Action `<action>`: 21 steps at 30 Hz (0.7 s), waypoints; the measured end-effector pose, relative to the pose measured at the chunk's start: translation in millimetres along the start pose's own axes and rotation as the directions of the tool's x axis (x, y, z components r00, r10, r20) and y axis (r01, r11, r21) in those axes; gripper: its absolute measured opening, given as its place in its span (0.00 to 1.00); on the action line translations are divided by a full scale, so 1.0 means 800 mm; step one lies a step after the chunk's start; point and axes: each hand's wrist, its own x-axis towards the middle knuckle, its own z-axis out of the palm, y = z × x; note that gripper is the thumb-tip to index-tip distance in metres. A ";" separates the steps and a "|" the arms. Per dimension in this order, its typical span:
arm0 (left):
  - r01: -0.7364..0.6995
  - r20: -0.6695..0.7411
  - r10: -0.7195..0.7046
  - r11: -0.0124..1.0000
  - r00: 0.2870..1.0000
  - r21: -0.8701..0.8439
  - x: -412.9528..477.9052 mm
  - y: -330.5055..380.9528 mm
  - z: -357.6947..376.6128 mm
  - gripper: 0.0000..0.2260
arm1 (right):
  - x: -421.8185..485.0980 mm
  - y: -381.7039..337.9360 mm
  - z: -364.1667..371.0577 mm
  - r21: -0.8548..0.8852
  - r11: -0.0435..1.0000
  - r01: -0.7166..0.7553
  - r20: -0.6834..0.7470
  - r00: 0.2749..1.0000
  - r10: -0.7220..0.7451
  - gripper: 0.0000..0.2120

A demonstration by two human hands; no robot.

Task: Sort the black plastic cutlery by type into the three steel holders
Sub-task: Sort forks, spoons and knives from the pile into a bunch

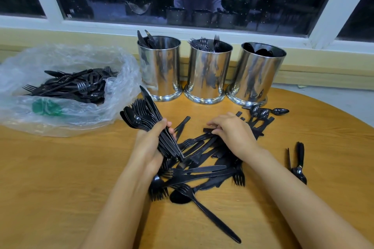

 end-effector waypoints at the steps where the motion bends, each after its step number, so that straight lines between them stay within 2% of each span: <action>1: -0.002 0.001 0.002 1.000 1.000 -0.001 0.000 0.000 0.001 0.06 | 0.001 0.000 -0.003 -0.006 0.999 0.037 -0.001 0.999 -0.037 0.14; 3: -0.003 0.010 0.003 1.000 1.000 -0.005 -0.001 -0.001 0.002 0.03 | 0.002 0.000 -0.010 -0.025 0.991 0.135 -0.082 0.987 -0.136 0.15; 6: 0.013 0.041 -0.014 1.000 0.999 0.023 -0.002 -0.001 0.002 0.02 | 0.004 -0.007 -0.029 -0.046 0.977 0.209 -0.375 0.903 -0.211 0.15; 8: 0.018 0.058 -0.021 0.998 0.998 0.052 -0.003 -0.002 0.002 0.04 | 0.004 -0.016 -0.043 0.066 0.978 0.199 -0.583 0.803 -0.124 0.10; 10: 0.014 0.064 -0.018 0.998 0.998 0.065 -0.004 -0.004 0.003 0.05 | -0.001 -0.031 -0.052 0.350 0.918 0.186 -0.651 0.753 0.096 0.05; 11: 0.013 0.070 -0.017 0.998 0.997 0.057 -0.004 -0.004 0.004 0.05 | -0.005 -0.041 -0.053 0.525 0.835 0.162 -0.597 0.770 0.226 0.06; 13: 0.009 0.095 -0.012 0.999 0.995 0.031 -0.004 -0.006 0.005 0.04 | -0.015 -0.060 -0.047 0.800 0.597 0.066 -0.373 0.834 0.407 0.07; 14: 0.006 0.108 -0.008 1.000 0.994 0.018 -0.003 -0.007 0.006 0.04 | -0.019 -0.069 -0.041 0.866 0.500 0.002 -0.259 0.858 0.444 0.07; 15: 0.004 0.118 -0.004 1.000 0.993 0.003 -0.003 -0.008 0.006 0.04 | -0.023 -0.074 -0.033 0.893 0.446 -0.063 -0.166 0.875 0.456 0.06; 17: -0.006 0.126 0.007 1.000 0.992 -0.005 -0.001 -0.008 0.006 0.07 | -0.029 -0.084 -0.019 0.895 0.414 -0.163 -0.040 0.897 0.441 0.08; 21: -0.023 0.116 0.023 1.000 0.993 -0.008 0.001 -0.009 0.004 0.08 | -0.032 -0.088 -0.003 0.798 0.565 -0.210 -0.007 0.934 0.356 0.09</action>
